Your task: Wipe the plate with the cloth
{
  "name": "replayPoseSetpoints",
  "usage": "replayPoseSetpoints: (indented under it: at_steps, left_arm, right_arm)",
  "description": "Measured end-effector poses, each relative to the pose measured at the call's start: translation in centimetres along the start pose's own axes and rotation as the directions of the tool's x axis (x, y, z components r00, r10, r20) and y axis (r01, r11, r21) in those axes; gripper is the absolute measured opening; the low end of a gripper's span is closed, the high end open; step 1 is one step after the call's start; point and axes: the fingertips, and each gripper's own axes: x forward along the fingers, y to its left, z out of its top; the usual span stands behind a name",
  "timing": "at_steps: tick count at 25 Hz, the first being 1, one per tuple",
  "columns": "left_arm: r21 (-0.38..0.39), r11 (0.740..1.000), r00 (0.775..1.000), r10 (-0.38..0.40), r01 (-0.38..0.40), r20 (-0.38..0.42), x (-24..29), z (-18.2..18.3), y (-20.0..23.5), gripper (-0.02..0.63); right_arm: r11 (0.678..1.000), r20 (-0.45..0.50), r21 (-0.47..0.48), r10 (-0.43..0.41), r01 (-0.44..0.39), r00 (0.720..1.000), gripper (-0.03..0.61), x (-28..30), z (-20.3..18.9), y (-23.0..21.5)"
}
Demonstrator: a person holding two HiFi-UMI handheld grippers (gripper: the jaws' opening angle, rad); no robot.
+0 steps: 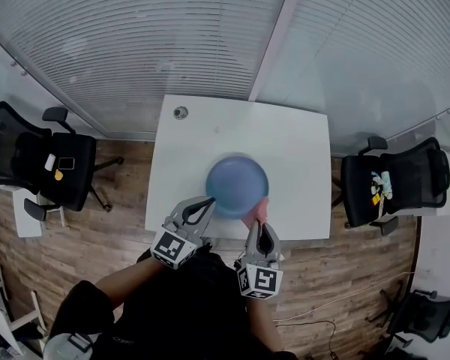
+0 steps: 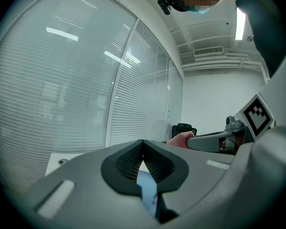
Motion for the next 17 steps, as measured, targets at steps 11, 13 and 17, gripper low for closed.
replayPoseSetpoints:
  at_steps: [11,13,17]
  left_arm:
    - [-0.009,1.000,1.000,-0.011,0.011,-0.028,-0.22,-0.90,0.14,0.000]
    - [-0.006,1.000,1.000,-0.011,0.011,-0.024,-0.19,-0.75,0.20,0.000]
    - [-0.004,1.000,1.000,-0.009,0.009,-0.018,-0.24,-0.58,0.14,0.000]
  right_arm:
    - [1.000,-0.004,0.010,0.007,-0.007,1.000,0.013,-0.01,-0.50,0.31]
    - [1.000,0.000,0.010,0.006,-0.006,1.000,0.012,0.01,-0.46,0.34]
    - [1.000,-0.001,0.009,0.000,0.000,1.000,0.012,-0.16,-0.45,0.31]
